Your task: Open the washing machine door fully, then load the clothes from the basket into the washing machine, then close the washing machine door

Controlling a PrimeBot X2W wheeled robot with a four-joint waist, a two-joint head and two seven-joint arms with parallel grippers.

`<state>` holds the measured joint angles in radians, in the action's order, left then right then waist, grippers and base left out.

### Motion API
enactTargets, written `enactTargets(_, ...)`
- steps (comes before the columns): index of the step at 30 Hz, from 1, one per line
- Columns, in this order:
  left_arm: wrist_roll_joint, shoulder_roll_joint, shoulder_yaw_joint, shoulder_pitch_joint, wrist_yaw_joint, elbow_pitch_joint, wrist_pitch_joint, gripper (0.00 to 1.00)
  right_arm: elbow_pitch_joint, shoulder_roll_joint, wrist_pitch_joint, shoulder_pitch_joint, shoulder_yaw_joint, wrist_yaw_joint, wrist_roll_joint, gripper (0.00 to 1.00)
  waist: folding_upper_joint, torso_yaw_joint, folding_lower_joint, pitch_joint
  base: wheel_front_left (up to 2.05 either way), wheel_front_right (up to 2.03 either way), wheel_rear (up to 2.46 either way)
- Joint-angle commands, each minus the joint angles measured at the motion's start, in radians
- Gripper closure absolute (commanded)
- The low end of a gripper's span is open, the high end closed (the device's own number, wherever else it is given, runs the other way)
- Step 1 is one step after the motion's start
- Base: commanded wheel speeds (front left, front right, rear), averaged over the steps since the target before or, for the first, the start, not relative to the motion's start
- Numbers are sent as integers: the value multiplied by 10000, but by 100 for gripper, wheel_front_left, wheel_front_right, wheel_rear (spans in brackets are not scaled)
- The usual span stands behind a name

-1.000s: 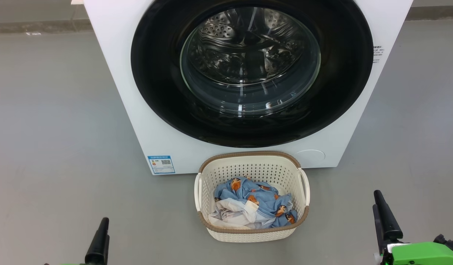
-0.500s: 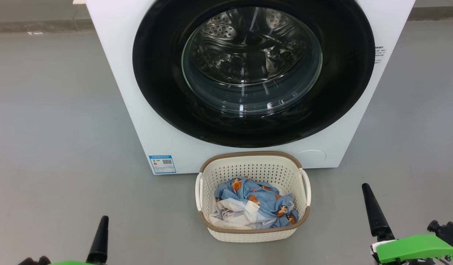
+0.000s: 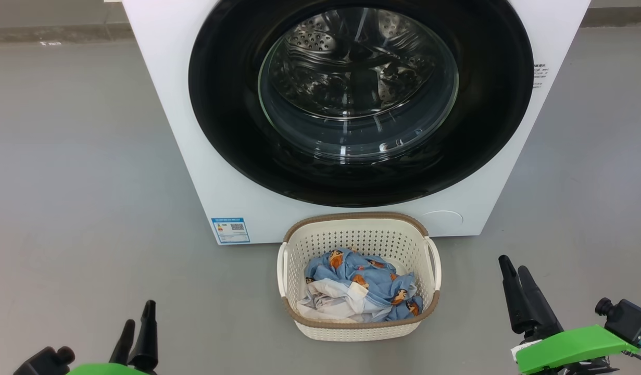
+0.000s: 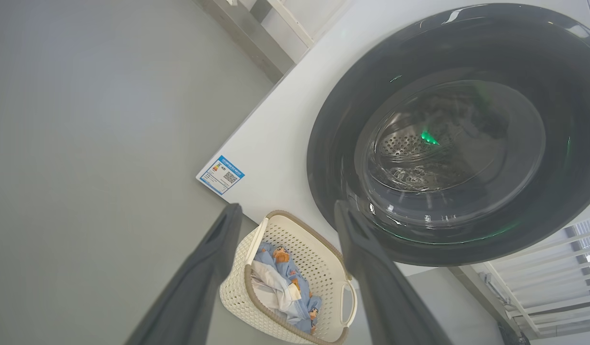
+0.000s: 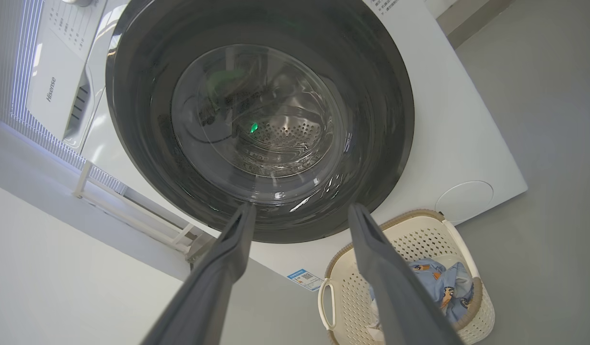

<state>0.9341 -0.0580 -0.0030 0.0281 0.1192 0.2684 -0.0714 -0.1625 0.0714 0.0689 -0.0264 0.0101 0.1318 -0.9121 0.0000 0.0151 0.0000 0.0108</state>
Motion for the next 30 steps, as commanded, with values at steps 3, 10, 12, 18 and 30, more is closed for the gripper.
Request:
enactTargets(3, -797, -303, 163, 439, 61, -274, -186, 0, 356, 254, 223, -506, -251, -6, 773, 0, 0, 6, 0, 3, 0, 0, 0)
enactTargets(10, -2009, -403, 205, 368, 67, -145, -392, 0, 389, 461, 428, -494, -442, -7, 1921, 0, 0, 34, 0, -19, 0, 0, 0)
enactTargets(12, -2296, -404, 229, 344, 69, -113, -451, 0, 389, 494, 486, -490, -476, -7, 2201, 0, 0, 38, 0, -30, 0, 0, 0)
enactTargets(18, -3098, -427, 228, 310, 75, -81, -628, 0, 332, 570, 662, -465, -535, -7, 2980, 0, 0, 52, 0, -47, 0, 0, 0)
enactTargets(30, -4616, -502, 341, 264, 86, -200, -982, 0, 122, 676, 1013, -399, -545, -8, 4541, 0, 0, 84, 0, -19, 0, 0, 0)
